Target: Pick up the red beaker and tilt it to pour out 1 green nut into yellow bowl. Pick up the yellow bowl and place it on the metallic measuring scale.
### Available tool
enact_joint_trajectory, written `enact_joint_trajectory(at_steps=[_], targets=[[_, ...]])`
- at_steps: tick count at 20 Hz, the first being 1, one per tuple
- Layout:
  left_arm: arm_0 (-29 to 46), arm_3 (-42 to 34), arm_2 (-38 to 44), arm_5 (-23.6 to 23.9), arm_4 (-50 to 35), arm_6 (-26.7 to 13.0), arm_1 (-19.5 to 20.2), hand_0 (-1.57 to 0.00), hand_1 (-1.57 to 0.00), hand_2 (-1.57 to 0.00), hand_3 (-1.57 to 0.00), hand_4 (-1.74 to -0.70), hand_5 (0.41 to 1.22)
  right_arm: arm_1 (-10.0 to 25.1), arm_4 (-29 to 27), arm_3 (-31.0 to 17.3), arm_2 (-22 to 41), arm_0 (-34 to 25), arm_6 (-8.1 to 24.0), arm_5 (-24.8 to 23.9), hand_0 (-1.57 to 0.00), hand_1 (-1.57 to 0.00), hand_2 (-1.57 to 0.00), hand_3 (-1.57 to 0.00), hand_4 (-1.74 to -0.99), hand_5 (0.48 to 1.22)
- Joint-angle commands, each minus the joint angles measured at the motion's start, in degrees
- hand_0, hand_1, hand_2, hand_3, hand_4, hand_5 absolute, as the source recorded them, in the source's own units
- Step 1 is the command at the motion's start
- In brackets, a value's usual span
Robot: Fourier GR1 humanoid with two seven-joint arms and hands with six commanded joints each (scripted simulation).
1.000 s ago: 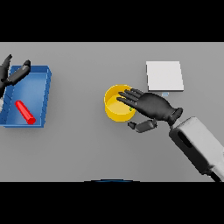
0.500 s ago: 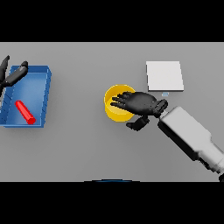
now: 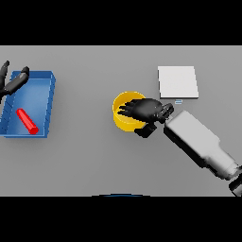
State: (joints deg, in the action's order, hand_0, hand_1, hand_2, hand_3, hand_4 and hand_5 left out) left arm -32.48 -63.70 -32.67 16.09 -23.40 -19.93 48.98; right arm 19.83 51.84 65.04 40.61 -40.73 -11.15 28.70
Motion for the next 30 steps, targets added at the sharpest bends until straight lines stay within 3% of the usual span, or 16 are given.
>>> enact_joint_trajectory(at_steps=[1,3,4,6,8,10,13,17,20,27,30], targets=[[0.04,-0.34,0.11,-0.13,-0.15,-0.25,0.36,0.00,0.00,0.00,0.00,-0.71,0.686,-0.71,0.09,-1.20,-0.03,-0.14,0.41,-0.33,0.00,-0.02,-0.02,-0.04,-1.336,0.810],[0.25,-0.49,-0.07,0.20,-0.05,-0.13,0.08,0.00,0.00,0.00,0.00,-0.71,0.691,-0.75,0.13,-1.37,0.11,-0.45,-0.19,0.22,-0.29,-0.24,-0.18,-0.17,-1.387,0.873],[-0.41,-0.18,0.37,-0.27,-0.30,-0.48,0.49,0.00,0.00,0.00,0.00,-0.72,0.692,-0.31,0.69,-1.69,0.68,-0.20,-0.99,-0.41,-0.54,-0.47,-0.31,-0.26,-1.420,0.943],[-0.45,-0.27,0.57,-0.40,-0.62,-0.36,0.44,0.00,0.00,0.00,0.00,-0.72,0.692,0.11,0.56,-0.41,0.97,0.25,-1.22,0.28,-0.91,-0.87,-0.69,-0.46,-1.512,1.043],[-0.63,-0.04,0.23,-0.52,-0.30,-0.20,0.06,0.00,0.00,0.00,0.00,-0.72,0.696,0.64,0.24,-0.63,0.77,0.36,-2.96,-0.62,-1.15,-1.12,-1.01,-0.72,-1.586,1.107],[-0.70,0.16,0.25,-0.52,-0.20,0.00,0.12,0.00,0.00,0.00,0.00,-0.73,0.699,0.40,0.11,-0.95,0.93,0.07,-3.30,-1.39,-1.30,-1.28,-1.16,-0.94,-1.640,1.148],[-0.71,0.55,0.08,-1.08,0.14,-0.11,0.66,0.00,0.00,0.00,0.00,-0.72,0.695,0.46,0.49,-0.27,1.24,-0.01,-2.20,-1.96,-1.43,-1.42,-1.24,-1.18,-1.689,1.184],[-0.43,-0.71,0.04,-0.95,-0.26,-0.92,0.95,0.00,0.00,0.00,0.00,-0.72,0.693,0.91,-0.44,-0.05,0.27,0.13,-3.35,-2.57,-1.51,-1.51,-1.31,-1.29,-1.720,1.206],[-0.62,-0.10,0.11,-1.27,-0.38,-0.59,0.60,0.00,0.00,0.00,0.00,-0.72,0.696,1.29,-1.54,1.04,-1.54,-0.92,-2.04,-1.37,-1.54,-1.54,-1.33,-1.34,-1.730,1.213],[-0.17,-0.60,-0.14,-1.11,-0.06,-0.80,0.96,0.00,0.00,0.00,0.00,-0.72,0.686,6.35,-4.05,8.59,-6.99,-0.65,0.17,2.28,-1.56,-1.56,-1.43,-1.19,-1.739,1.219],[-0.53,-1.05,-0.16,-1.16,-0.06,-0.96,1.06,0.00,0.00,0.00,0.00,-0.72,0.686,6.36,-4.07,10.04,-8.17,-0.27,3.16,2.07,-1.57,-1.57,-1.50,-1.16,-1.740,1.220]])
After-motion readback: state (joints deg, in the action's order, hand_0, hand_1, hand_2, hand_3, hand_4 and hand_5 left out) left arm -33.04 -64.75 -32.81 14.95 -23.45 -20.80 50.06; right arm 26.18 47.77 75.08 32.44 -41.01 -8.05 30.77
